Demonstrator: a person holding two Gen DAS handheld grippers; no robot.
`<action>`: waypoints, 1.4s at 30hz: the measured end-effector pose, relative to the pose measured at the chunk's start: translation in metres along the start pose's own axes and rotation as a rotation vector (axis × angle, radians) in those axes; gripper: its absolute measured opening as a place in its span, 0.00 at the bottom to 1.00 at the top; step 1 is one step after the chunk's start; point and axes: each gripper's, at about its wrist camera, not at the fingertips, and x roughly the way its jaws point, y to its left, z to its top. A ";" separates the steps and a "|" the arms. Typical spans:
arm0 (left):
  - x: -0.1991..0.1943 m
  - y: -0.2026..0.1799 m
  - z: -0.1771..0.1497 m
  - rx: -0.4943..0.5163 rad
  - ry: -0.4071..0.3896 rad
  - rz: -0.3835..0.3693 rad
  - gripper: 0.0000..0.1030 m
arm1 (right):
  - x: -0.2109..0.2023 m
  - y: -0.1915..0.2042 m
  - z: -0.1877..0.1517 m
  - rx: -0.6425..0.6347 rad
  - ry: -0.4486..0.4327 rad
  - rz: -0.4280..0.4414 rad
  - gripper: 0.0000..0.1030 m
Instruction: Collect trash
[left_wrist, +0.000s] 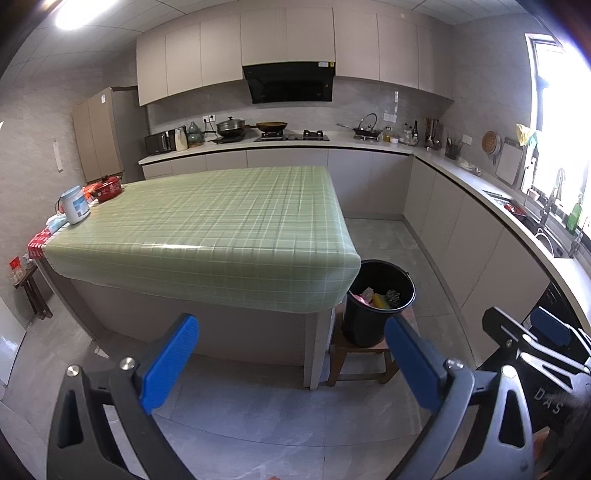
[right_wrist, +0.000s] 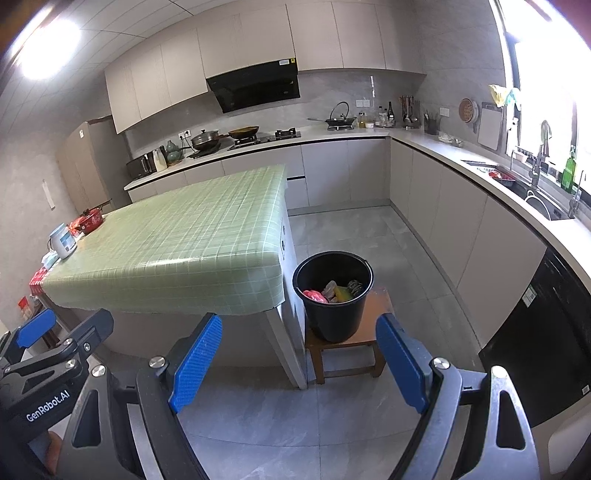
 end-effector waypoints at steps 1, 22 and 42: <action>0.000 0.000 0.000 0.000 0.001 0.001 0.99 | 0.000 0.000 0.000 0.001 0.000 -0.001 0.84; 0.007 0.005 0.001 0.003 0.017 -0.003 0.99 | 0.004 0.007 -0.004 0.008 0.006 -0.007 0.85; 0.012 0.005 0.003 0.018 -0.018 -0.098 0.98 | 0.012 0.005 -0.005 0.022 0.016 -0.016 0.85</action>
